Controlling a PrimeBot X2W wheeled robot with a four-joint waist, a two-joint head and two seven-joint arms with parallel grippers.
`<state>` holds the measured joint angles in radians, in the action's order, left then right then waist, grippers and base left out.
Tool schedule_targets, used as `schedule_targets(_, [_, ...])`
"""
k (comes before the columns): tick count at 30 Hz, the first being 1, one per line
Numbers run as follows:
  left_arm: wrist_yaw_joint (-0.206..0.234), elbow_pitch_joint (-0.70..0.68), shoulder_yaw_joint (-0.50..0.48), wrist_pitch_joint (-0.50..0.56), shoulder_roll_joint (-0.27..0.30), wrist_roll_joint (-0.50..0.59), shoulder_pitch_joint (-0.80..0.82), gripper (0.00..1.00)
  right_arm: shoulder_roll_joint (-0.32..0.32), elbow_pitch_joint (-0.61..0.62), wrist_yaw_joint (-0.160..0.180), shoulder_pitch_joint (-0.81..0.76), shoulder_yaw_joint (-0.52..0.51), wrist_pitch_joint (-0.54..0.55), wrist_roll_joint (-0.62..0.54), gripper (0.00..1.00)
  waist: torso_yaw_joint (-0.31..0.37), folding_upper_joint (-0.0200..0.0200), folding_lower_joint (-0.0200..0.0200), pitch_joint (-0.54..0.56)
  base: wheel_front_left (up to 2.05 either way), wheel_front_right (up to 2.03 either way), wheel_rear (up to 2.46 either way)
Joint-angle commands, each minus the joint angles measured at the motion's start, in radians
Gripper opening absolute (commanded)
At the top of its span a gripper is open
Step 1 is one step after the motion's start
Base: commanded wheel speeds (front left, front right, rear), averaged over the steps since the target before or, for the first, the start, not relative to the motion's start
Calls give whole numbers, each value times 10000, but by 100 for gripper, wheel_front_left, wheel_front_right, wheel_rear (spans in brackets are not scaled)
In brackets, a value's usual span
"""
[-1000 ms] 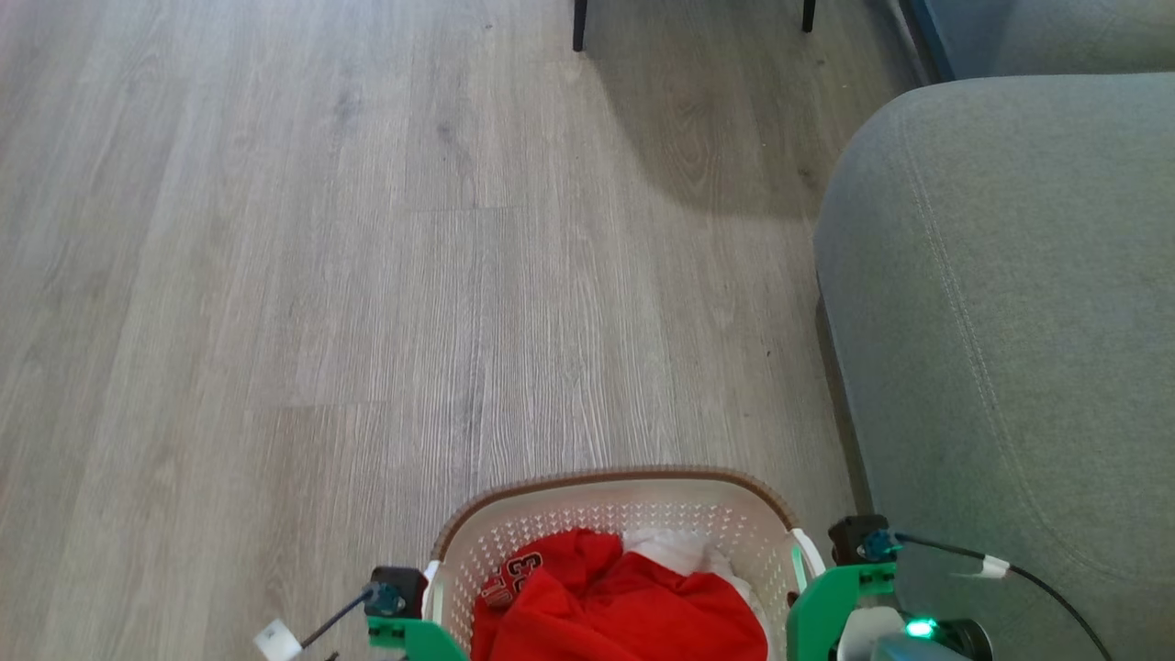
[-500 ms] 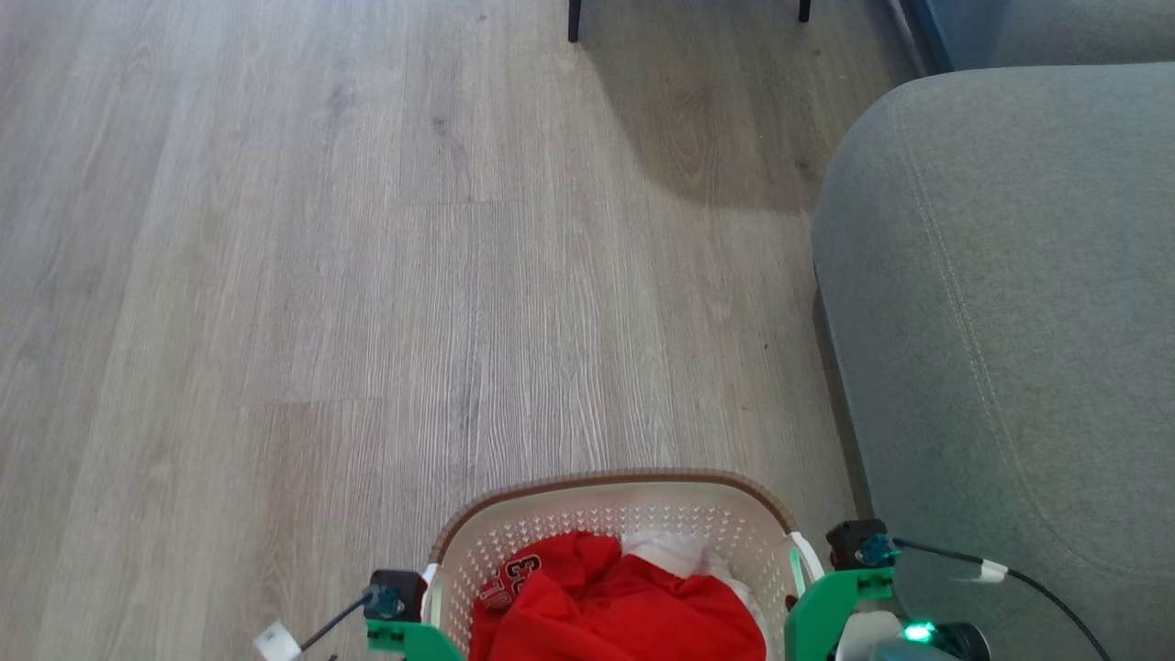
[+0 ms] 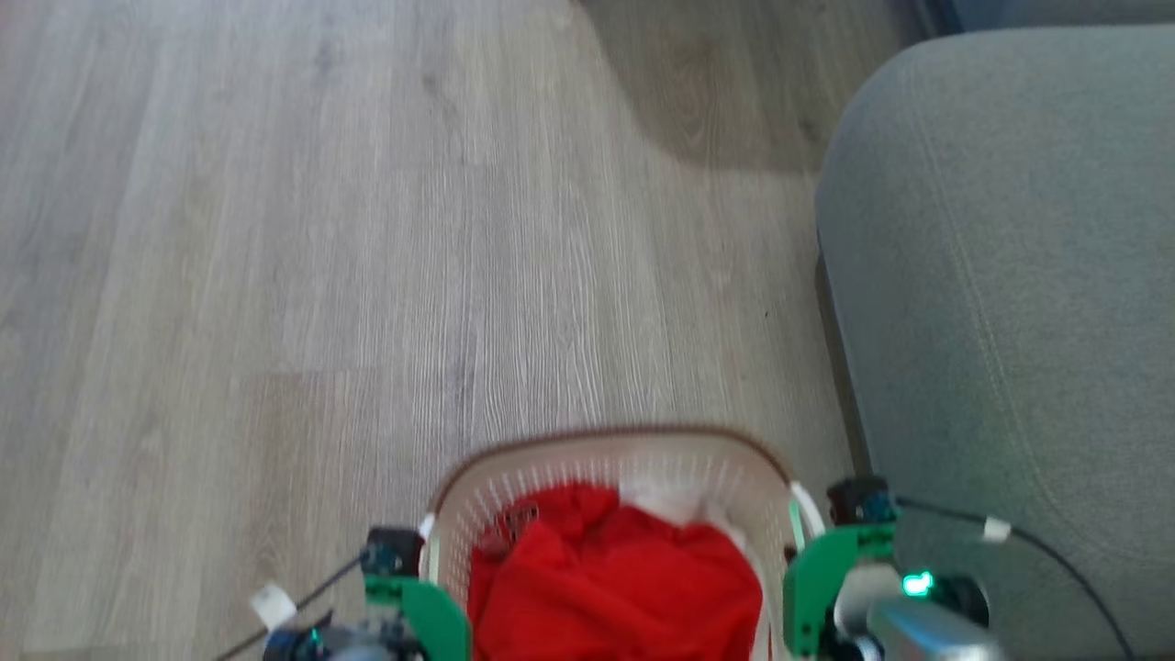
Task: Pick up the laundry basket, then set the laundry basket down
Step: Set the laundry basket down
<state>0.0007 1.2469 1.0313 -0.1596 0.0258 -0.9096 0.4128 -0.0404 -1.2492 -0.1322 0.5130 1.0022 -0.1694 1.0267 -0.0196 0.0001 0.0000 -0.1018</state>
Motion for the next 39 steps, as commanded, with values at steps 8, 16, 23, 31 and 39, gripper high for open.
schedule_targets(8, [104,187,-35,-393,252,106,1535,0,-98,-114,15,1626,47,-531,49,0,20,-1,0,-1365,0,0,0])
schedule_targets(16, [146,265,-78,-605,343,213,2759,0,-98,-296,15,2862,-84,-735,-69,0,-24,-1,0,-2778,0,0,0])
schedule_targets(23, [209,303,-154,-796,341,294,3963,0,-98,-401,15,4089,-355,-870,-391,0,-147,-1,0,-4238,0,0,0])
schedule_targets(31, [274,269,-248,-948,300,374,5235,0,-415,-413,15,5223,-1028,-912,-1122,0,-329,-1,0,-5815,0,0,0])
schedule_targets(39, [357,193,-295,-1009,270,518,6130,0,-464,-415,15,6003,-1722,-920,-1926,0,-461,-1,0,-7140,0,0,0])
